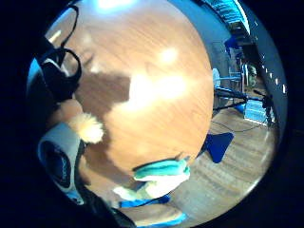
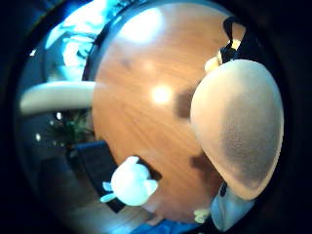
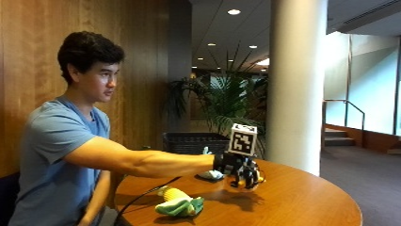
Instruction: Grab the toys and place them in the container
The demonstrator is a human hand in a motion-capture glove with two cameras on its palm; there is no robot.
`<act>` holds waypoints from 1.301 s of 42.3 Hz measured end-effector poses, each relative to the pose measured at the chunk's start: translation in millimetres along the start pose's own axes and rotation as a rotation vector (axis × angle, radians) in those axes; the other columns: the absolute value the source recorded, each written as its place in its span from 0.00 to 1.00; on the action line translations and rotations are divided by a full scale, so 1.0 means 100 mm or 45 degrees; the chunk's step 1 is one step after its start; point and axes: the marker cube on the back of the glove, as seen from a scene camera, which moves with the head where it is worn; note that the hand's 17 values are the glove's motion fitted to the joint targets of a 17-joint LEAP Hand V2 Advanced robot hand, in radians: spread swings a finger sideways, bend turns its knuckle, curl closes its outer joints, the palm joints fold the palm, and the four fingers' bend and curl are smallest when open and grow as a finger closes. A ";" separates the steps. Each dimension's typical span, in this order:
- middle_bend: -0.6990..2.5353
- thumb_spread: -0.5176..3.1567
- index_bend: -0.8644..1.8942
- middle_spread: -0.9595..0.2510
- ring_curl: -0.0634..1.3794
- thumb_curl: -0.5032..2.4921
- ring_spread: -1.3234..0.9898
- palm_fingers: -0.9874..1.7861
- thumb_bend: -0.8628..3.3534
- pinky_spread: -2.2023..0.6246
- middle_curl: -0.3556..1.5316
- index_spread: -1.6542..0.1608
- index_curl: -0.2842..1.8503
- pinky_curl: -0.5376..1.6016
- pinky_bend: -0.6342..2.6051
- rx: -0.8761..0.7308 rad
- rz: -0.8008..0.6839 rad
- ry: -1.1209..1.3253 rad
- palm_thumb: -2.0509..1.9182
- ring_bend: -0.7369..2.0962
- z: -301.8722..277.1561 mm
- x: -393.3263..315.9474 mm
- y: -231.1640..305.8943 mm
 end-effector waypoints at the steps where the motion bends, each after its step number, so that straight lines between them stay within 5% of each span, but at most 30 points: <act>1: 0.37 0.30 0.50 0.51 0.40 0.39 0.39 0.71 0.27 0.63 0.35 0.72 0.27 0.41 0.53 0.011 0.005 0.022 0.73 0.63 -0.06 0.02 0.04; 17: 0.37 0.28 0.47 0.45 0.41 0.42 0.37 0.70 0.27 0.62 0.38 0.73 0.29 0.43 0.52 0.235 -0.069 -0.135 0.73 0.61 -1.47 -0.18 1.00; 23: 0.37 0.28 0.47 0.44 0.41 0.43 0.37 0.71 0.27 0.62 0.39 0.72 0.30 0.43 0.52 0.322 -0.380 -0.059 0.72 0.61 -1.94 -0.56 1.54; 28: 0.37 0.28 0.46 0.43 0.42 0.44 0.37 0.71 0.27 0.62 0.41 0.72 0.32 0.43 0.52 0.344 -0.165 -0.224 0.72 0.61 -2.40 -1.15 1.89; 33: 0.36 0.28 0.46 0.43 0.42 0.44 0.37 0.70 0.27 0.62 0.42 0.72 0.33 0.43 0.52 0.355 -0.263 -0.324 0.72 0.61 -2.67 -1.68 2.21; 38: 0.36 0.28 0.45 0.42 0.42 0.45 0.37 0.70 0.26 0.62 0.43 0.72 0.34 0.44 0.52 0.392 -0.343 -0.287 0.72 0.61 -2.74 -2.38 2.49; 42: 0.35 0.29 0.44 0.42 0.43 0.46 0.37 0.70 0.26 0.62 0.44 0.72 0.34 0.44 0.52 0.424 -0.581 -0.130 0.72 0.61 -2.59 -2.67 2.64; 55: 0.33 0.31 0.35 0.43 0.45 0.47 0.36 0.63 0.25 0.62 0.47 0.71 0.34 0.46 0.56 0.129 -0.663 0.036 0.70 0.61 -1.97 -2.89 2.76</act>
